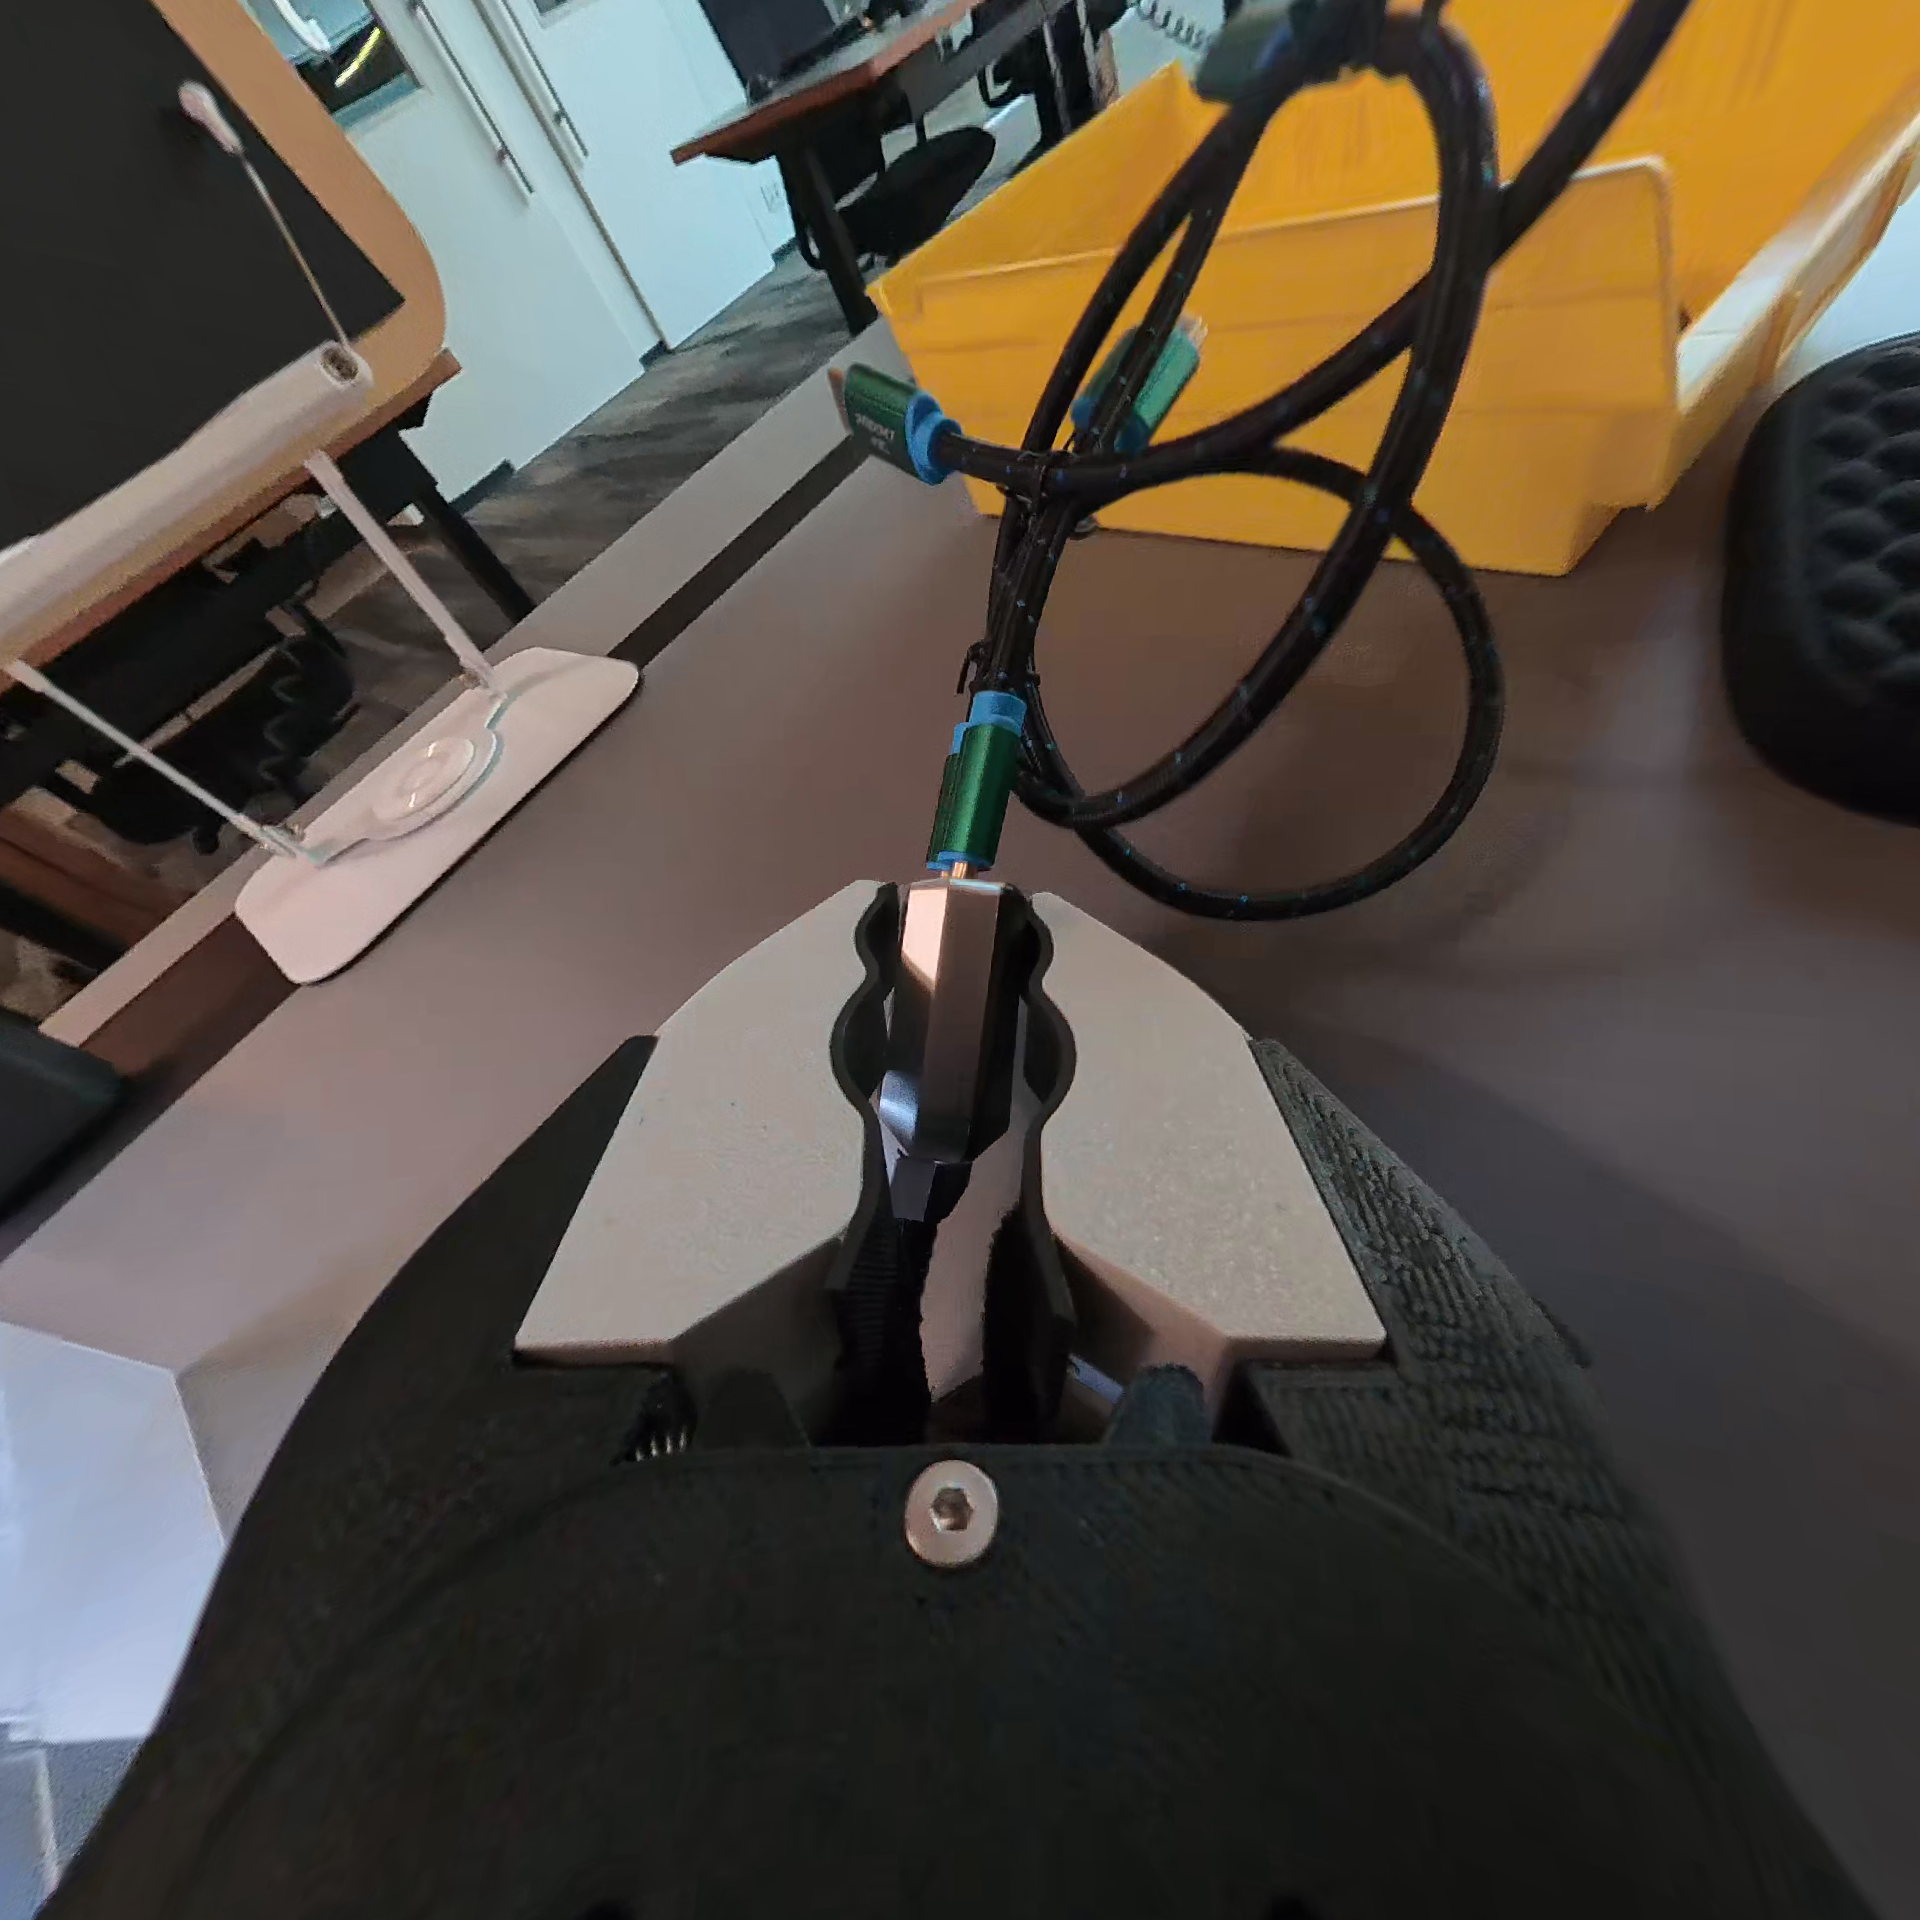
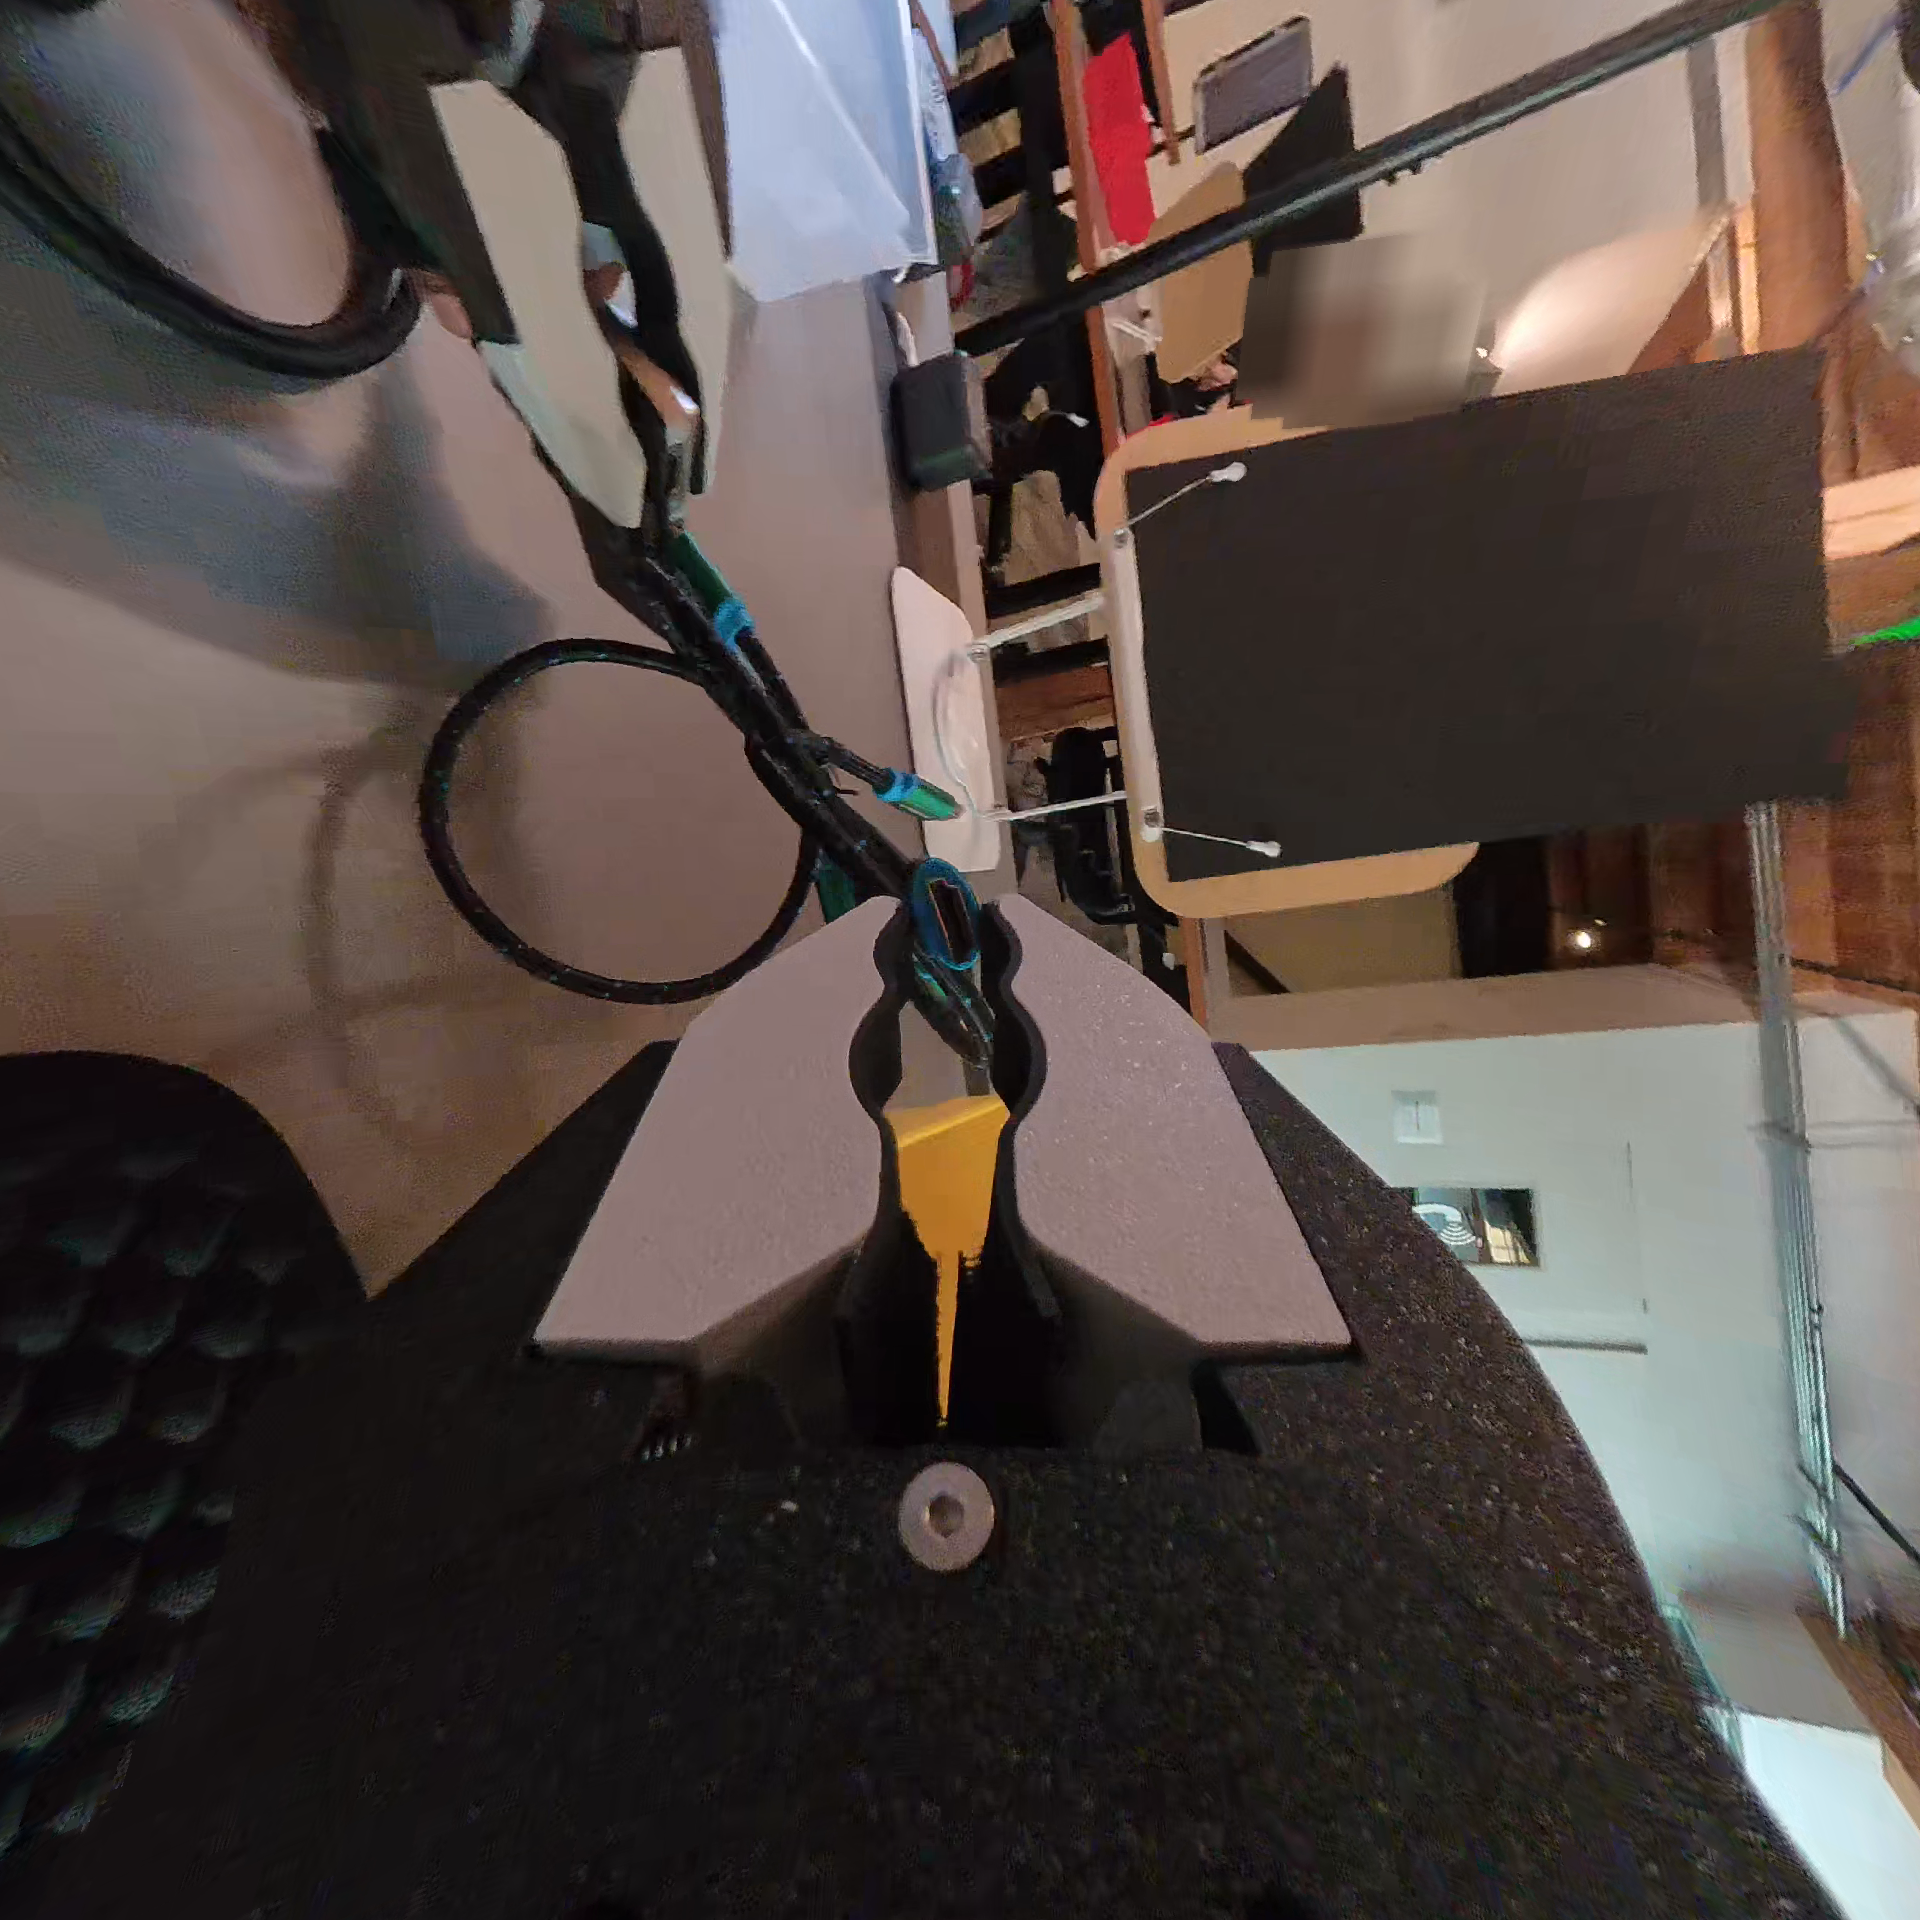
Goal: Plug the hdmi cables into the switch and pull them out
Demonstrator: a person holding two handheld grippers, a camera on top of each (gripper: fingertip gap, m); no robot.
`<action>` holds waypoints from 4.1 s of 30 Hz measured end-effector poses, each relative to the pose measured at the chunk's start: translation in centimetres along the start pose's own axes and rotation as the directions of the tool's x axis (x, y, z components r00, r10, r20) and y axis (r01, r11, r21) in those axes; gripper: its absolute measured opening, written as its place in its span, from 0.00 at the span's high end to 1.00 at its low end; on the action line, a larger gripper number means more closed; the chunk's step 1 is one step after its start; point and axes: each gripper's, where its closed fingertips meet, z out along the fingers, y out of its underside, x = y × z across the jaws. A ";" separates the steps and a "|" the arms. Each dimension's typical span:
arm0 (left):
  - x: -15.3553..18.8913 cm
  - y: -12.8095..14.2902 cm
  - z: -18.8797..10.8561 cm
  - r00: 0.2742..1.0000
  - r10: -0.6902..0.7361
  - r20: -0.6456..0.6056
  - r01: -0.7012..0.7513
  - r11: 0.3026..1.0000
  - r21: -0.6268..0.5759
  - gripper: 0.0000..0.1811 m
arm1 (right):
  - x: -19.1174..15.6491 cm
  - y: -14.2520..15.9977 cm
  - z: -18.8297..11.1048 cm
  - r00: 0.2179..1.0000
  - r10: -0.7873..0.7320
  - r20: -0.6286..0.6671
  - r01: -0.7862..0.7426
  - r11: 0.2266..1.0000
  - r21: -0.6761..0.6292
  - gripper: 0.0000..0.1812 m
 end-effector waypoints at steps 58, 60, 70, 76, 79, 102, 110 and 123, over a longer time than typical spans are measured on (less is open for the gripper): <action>0.1 -2.0 -1.5 0.959 0.265 0.096 -0.278 0.946 0.166 0.89 | 2.1 2.7 0.4 0.821 0.437 0.367 -0.482 0.876 0.036 0.90; -0.5 -2.5 -2.0 0.976 0.196 0.098 -0.212 0.954 0.212 0.89 | 2.1 2.8 0.6 0.790 0.505 0.348 -0.547 0.837 0.029 0.86; -3.6 -3.6 -3.7 0.985 -0.174 0.008 0.157 0.910 0.383 0.89 | -1.9 2.2 4.5 0.245 0.894 0.375 -0.969 0.214 0.122 0.77; -4.7 -3.4 -3.9 0.954 -0.297 -0.026 0.282 0.869 0.406 0.89 | -2.7 0.1 5.4 0.538 0.841 0.063 -0.818 0.503 0.279 0.80; -5.4 -3.0 -3.8 0.928 -0.371 -0.032 0.352 0.846 0.402 0.89 | -2.2 -2.5 5.4 0.779 0.597 -0.193 -0.539 0.794 0.281 0.82; -3.1 -2.0 -1.5 0.971 0.093 0.221 -0.118 0.987 0.106 0.89 | -4.3 -7.0 11.9 0.912 0.399 0.093 -0.409 0.902 0.143 0.92; -3.8 -1.8 -1.9 0.899 0.277 0.340 -0.298 0.954 0.010 0.89 | 1.9 -5.9 8.4 0.623 0.767 0.154 -0.766 0.558 0.320 0.93; -0.6 -4.4 -4.0 0.973 0.206 0.100 -0.228 0.906 0.357 0.89 | 4.8 5.5 6.4 0.420 0.890 -0.179 -0.851 0.455 0.262 0.95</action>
